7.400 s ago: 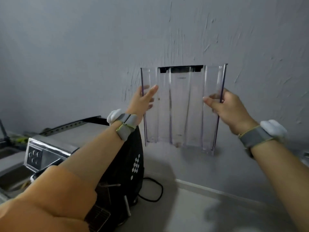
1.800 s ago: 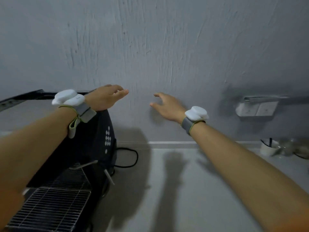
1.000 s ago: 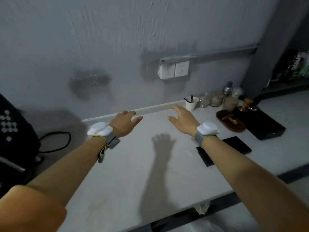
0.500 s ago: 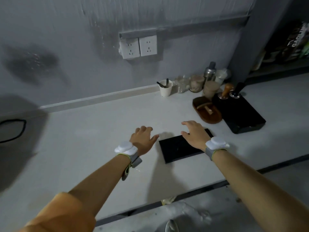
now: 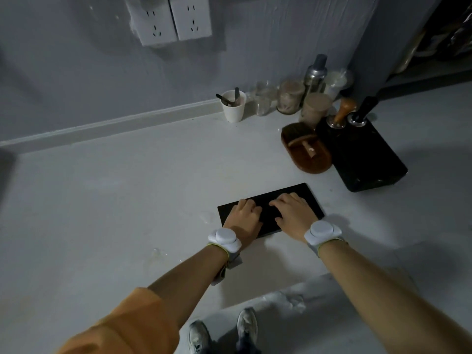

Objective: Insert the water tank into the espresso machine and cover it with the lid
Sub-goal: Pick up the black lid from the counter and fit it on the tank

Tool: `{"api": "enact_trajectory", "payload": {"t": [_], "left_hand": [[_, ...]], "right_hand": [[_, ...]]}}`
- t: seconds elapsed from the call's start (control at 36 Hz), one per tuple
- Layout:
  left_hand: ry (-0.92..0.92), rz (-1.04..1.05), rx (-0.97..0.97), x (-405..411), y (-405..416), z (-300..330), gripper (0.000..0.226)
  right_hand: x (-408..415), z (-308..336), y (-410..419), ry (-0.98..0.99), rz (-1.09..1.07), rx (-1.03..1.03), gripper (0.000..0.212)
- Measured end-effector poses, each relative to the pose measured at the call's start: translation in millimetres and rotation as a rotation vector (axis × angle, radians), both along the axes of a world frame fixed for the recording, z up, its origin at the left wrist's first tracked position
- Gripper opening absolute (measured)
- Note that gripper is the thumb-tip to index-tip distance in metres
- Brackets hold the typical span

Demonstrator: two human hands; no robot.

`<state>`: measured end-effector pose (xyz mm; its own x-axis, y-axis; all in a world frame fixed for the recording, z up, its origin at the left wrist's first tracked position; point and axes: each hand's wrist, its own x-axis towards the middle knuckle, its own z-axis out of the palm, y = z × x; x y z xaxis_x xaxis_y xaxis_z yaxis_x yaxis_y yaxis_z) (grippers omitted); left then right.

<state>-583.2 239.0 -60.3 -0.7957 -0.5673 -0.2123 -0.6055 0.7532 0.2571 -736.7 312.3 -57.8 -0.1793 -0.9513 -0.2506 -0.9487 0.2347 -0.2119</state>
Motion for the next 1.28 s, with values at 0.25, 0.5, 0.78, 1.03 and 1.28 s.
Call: {"api": "enact_trajectory", "payload": {"t": [0.25,0.5,0.78,1.03,1.28], "left_hand": [[0.051,-0.031,-0.114,-10,0,-4,0.031],[0.031,0.031,-0.182,9,-19,27,0.035],[0.076,0.136,-0.301,84,-66,105,0.034],[0.057,0.27,-0.371,221,-110,191,0.036],[0.054,0.329,-0.45,399,-142,280,0.038]], "right_hand": [[-5,-6,-7,0.066,0.098,-0.029,0.041],[10,29,-29,0.085,0.155,-0.094,0.037],[74,106,-89,0.086,0.256,-0.198,0.039],[203,192,-153,0.095,0.406,-0.286,0.041],[379,278,-191,0.142,0.507,-0.412,0.039]]}}
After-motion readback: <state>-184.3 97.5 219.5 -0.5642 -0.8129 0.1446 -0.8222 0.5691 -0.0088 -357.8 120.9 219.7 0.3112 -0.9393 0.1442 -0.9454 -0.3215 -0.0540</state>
